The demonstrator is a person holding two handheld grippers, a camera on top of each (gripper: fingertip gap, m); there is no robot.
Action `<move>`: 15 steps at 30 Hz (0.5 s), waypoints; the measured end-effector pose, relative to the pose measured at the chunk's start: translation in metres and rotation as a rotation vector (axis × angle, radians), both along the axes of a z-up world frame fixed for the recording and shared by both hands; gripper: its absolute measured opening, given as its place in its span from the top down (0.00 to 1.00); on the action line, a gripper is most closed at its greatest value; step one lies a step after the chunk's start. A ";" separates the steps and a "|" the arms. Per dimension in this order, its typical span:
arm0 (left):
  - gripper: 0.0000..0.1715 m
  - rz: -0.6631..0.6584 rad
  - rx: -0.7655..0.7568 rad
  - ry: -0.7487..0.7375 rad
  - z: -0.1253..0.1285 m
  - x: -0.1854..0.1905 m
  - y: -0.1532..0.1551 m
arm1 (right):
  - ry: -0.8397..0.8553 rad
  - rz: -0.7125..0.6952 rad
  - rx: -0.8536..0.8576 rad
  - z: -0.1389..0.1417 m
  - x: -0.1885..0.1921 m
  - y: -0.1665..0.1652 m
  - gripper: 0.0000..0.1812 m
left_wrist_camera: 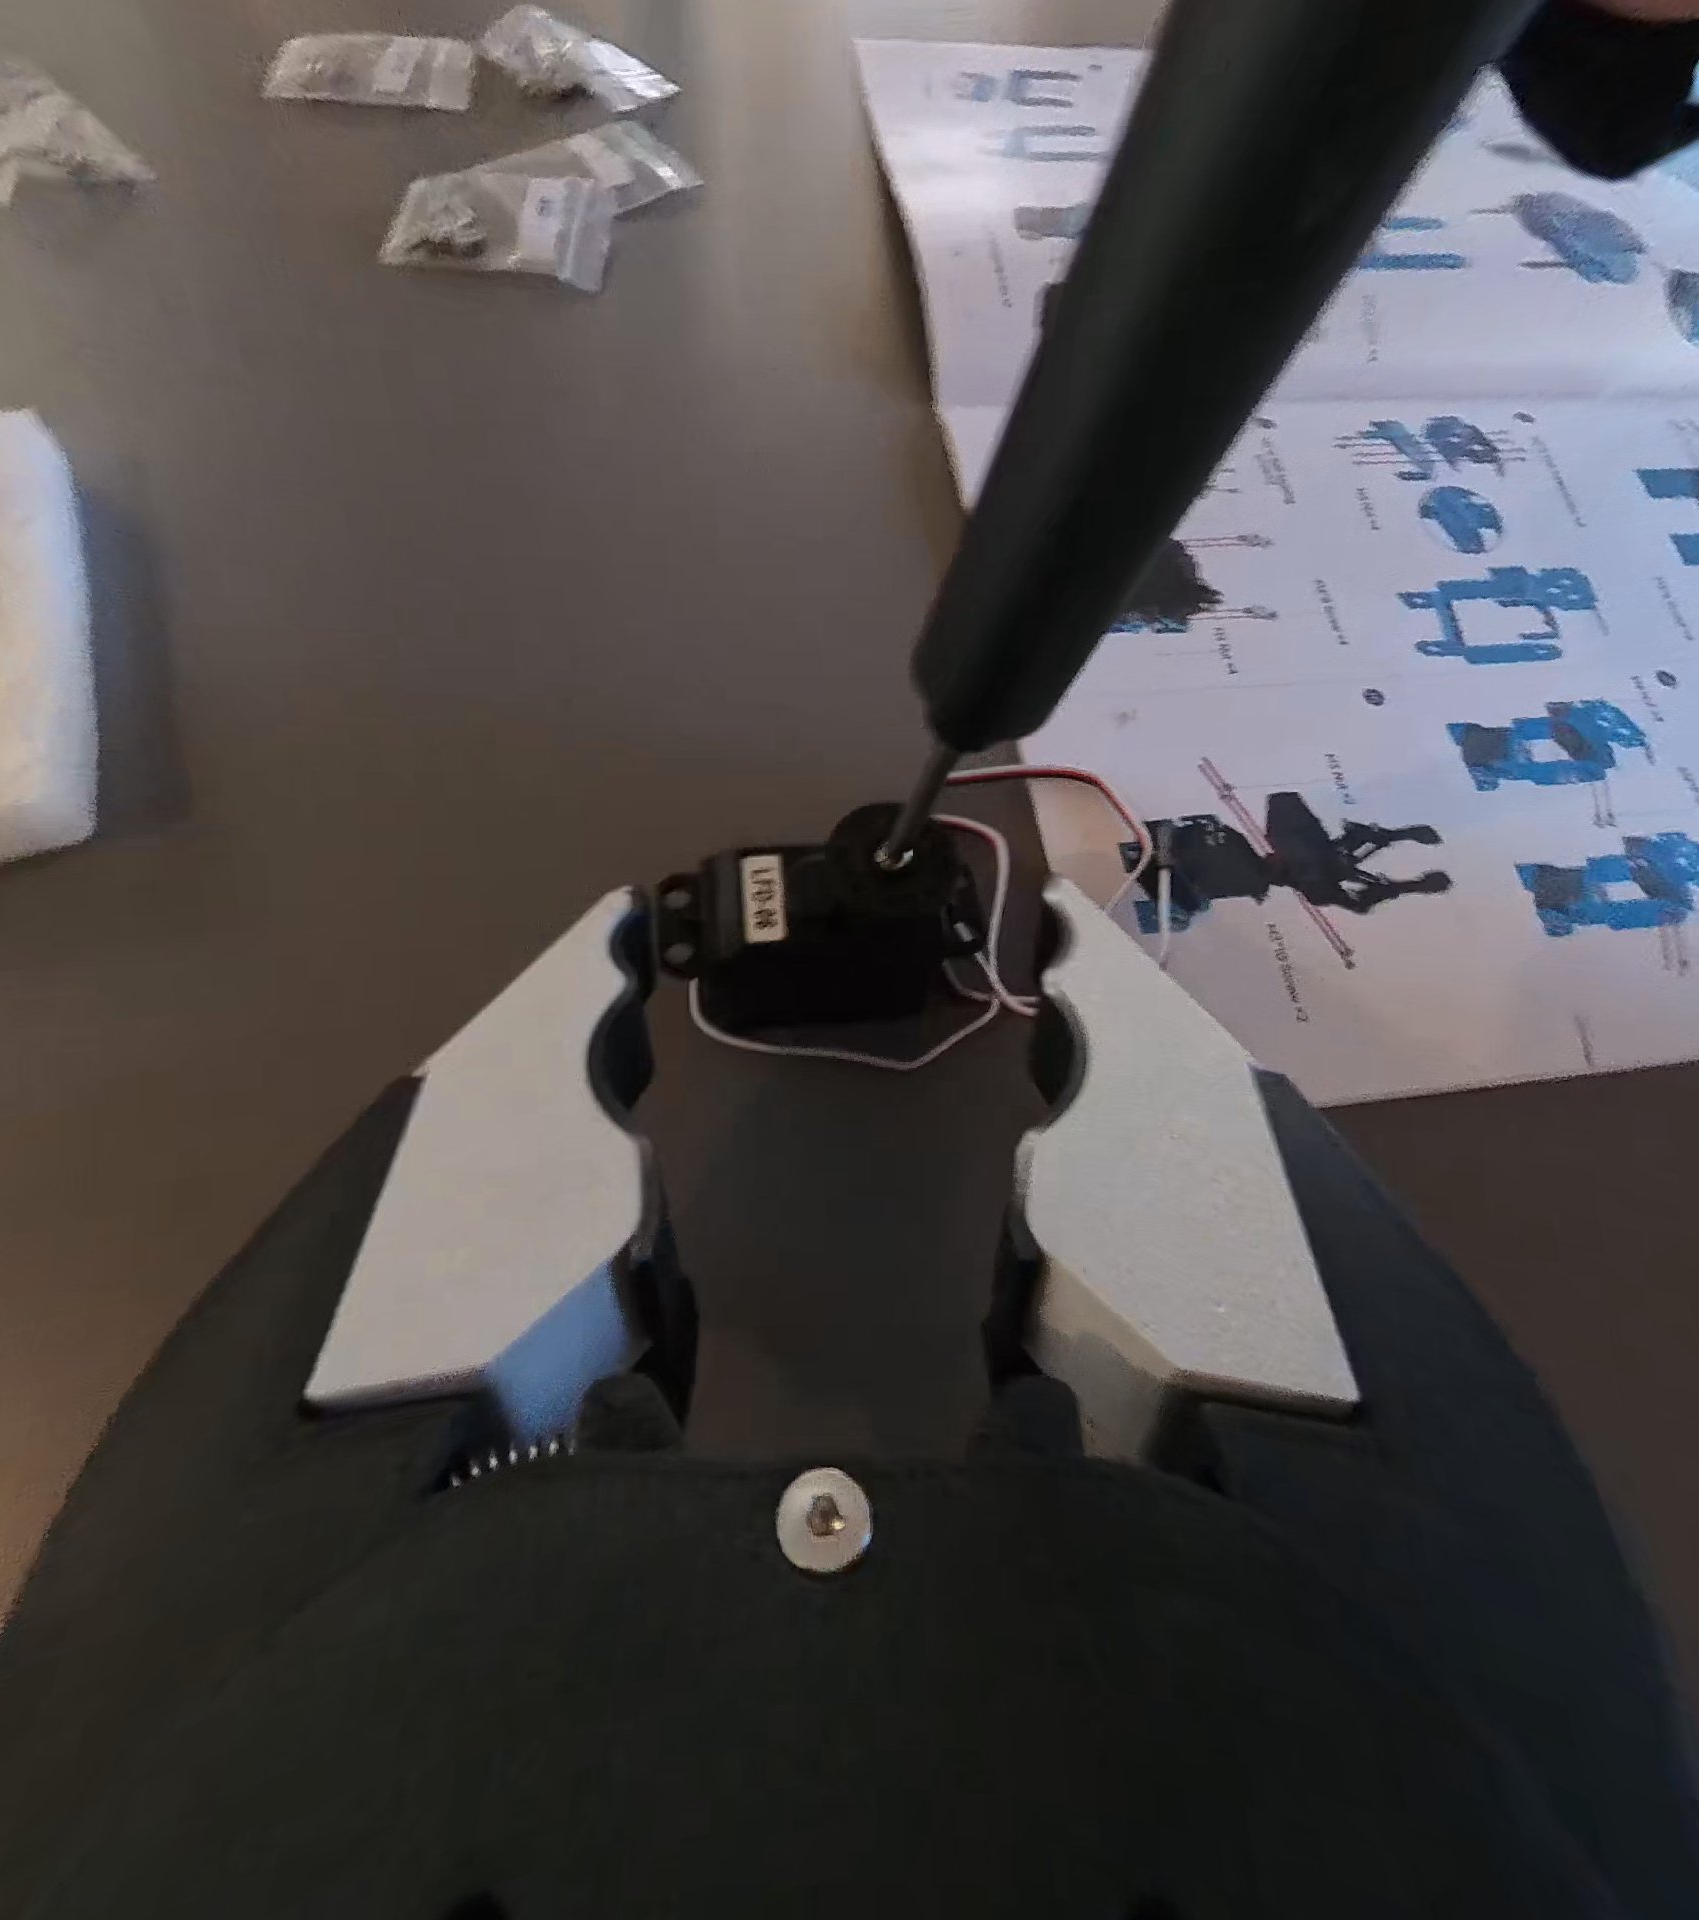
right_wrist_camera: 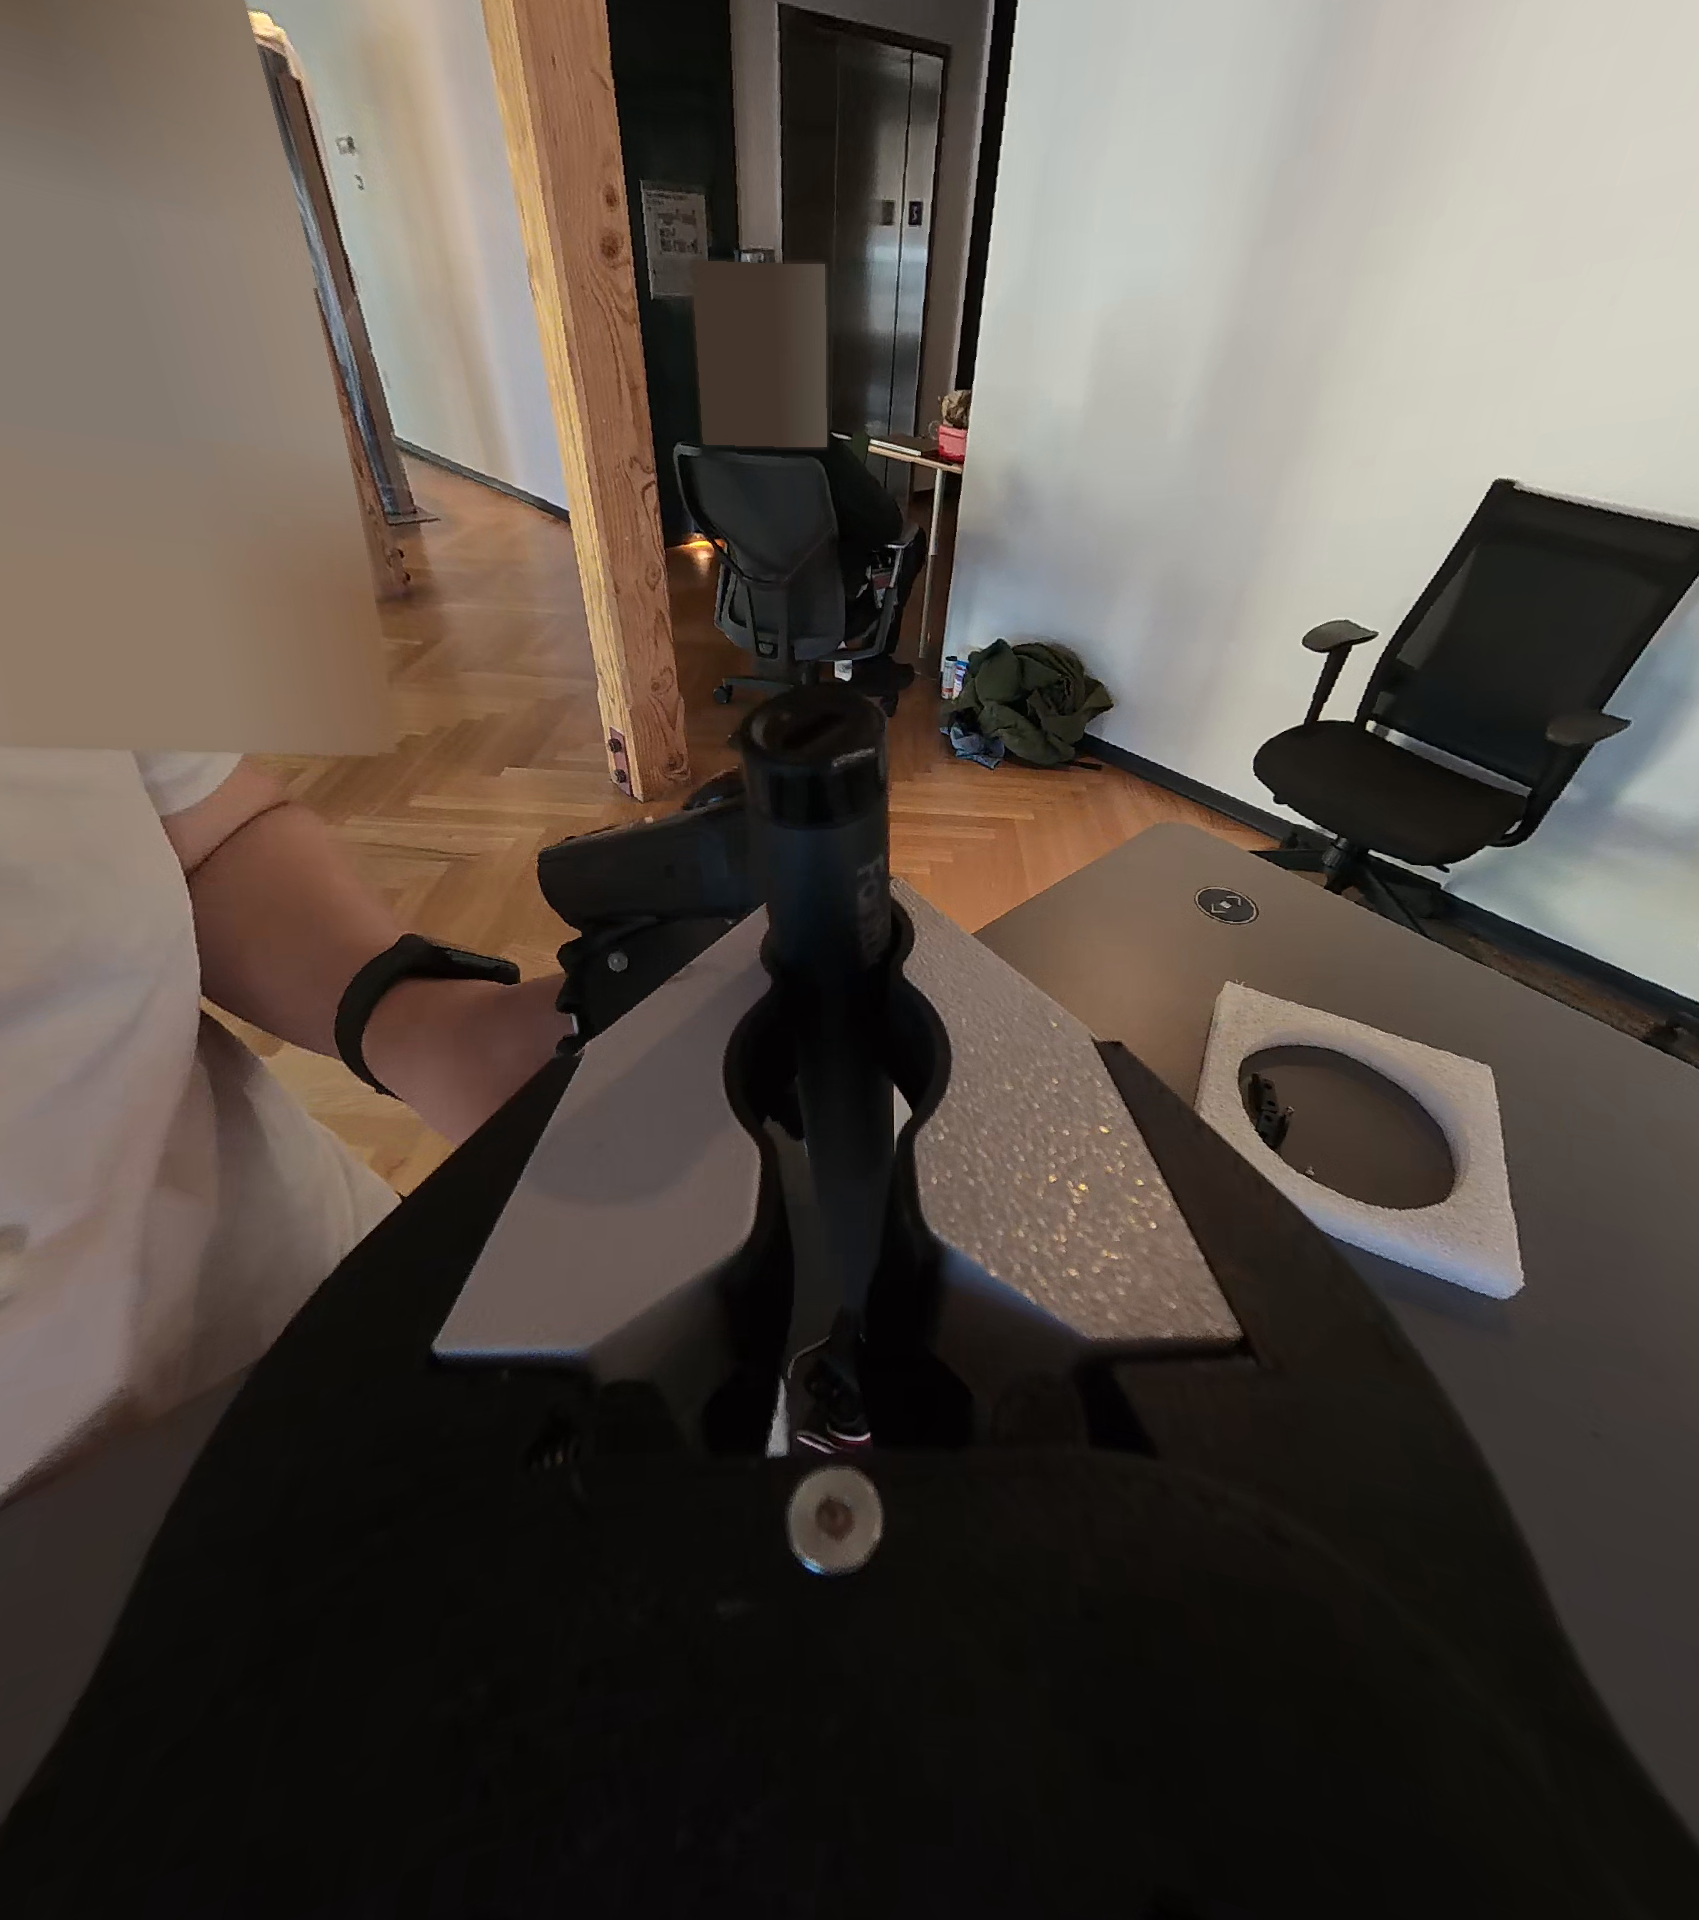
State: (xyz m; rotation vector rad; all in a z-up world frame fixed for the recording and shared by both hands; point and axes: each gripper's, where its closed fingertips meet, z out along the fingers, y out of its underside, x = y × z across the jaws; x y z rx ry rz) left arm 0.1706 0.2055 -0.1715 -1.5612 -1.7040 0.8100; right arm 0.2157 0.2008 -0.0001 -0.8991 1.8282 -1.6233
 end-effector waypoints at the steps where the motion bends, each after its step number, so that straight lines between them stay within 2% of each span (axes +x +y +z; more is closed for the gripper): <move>1: 0.60 -0.017 -0.009 -0.007 -0.001 -0.003 0.001 | 0.002 -0.003 0.000 0.000 0.000 0.000 0.96; 3: 0.63 -0.070 -0.030 -0.011 -0.002 -0.007 0.001 | 0.013 -0.012 0.003 0.000 -0.001 0.000 0.96; 6: 0.64 -0.271 -0.022 0.006 -0.002 -0.014 0.008 | 0.031 -0.025 0.019 -0.001 -0.004 0.001 0.96; 10: 0.63 -0.670 -0.021 0.008 -0.002 -0.014 0.014 | 0.012 -0.011 0.049 -0.001 -0.008 0.000 0.95; 15: 0.63 -1.186 -0.014 0.014 -0.002 -0.004 0.021 | -0.020 0.081 0.072 -0.001 -0.004 -0.001 0.95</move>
